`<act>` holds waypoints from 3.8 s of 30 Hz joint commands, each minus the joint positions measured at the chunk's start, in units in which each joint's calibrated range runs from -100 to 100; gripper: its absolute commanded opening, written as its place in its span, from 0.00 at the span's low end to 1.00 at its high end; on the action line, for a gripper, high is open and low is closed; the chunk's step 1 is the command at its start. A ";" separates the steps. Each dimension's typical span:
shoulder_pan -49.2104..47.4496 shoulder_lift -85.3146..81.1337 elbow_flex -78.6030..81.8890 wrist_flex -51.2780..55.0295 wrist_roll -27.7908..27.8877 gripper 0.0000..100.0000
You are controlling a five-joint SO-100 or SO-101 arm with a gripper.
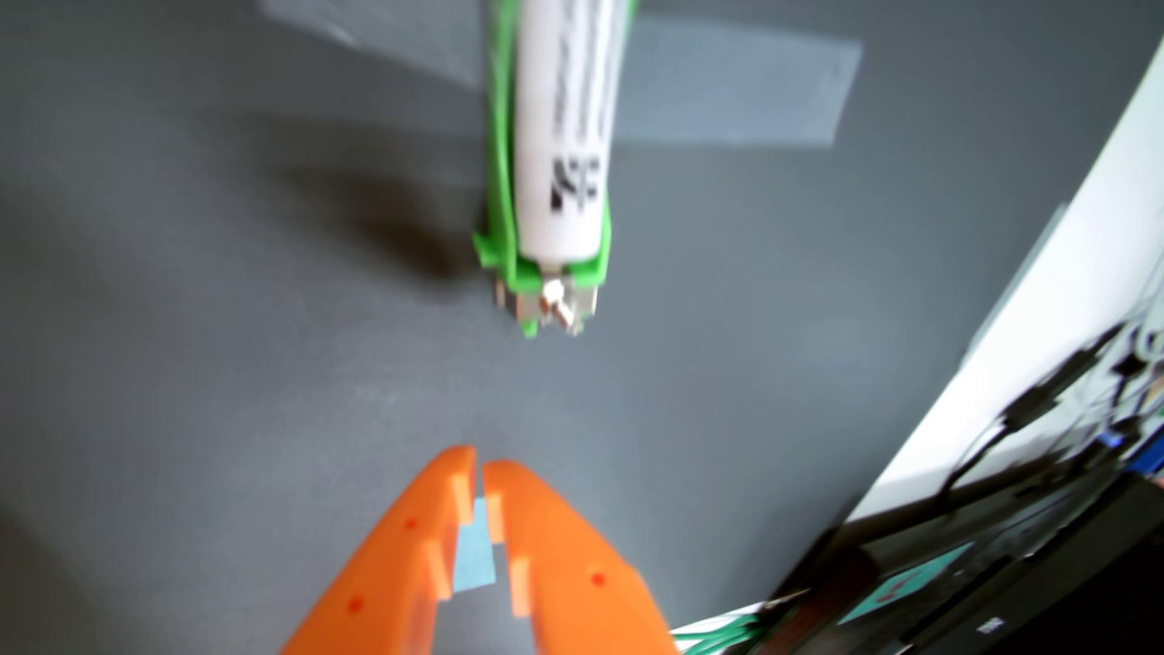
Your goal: Insert Battery
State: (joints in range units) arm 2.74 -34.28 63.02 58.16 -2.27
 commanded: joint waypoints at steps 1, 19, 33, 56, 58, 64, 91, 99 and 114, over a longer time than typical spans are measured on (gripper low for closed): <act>5.76 -1.36 -0.21 -0.58 1.81 0.02; 10.24 -1.53 1.50 -5.07 2.07 0.02; 9.77 -16.20 8.79 -5.07 3.41 0.02; 9.42 -53.64 30.32 -4.48 3.56 0.02; 9.42 -57.14 31.31 -4.05 3.56 0.02; 9.77 -63.06 32.75 0.18 3.51 0.02; 10.01 -62.64 32.66 -0.16 3.30 0.02; 10.01 -62.64 32.66 -0.16 3.30 0.02; 10.01 -62.64 32.66 -0.16 3.30 0.02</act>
State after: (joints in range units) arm 12.66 -96.51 96.20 58.24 0.95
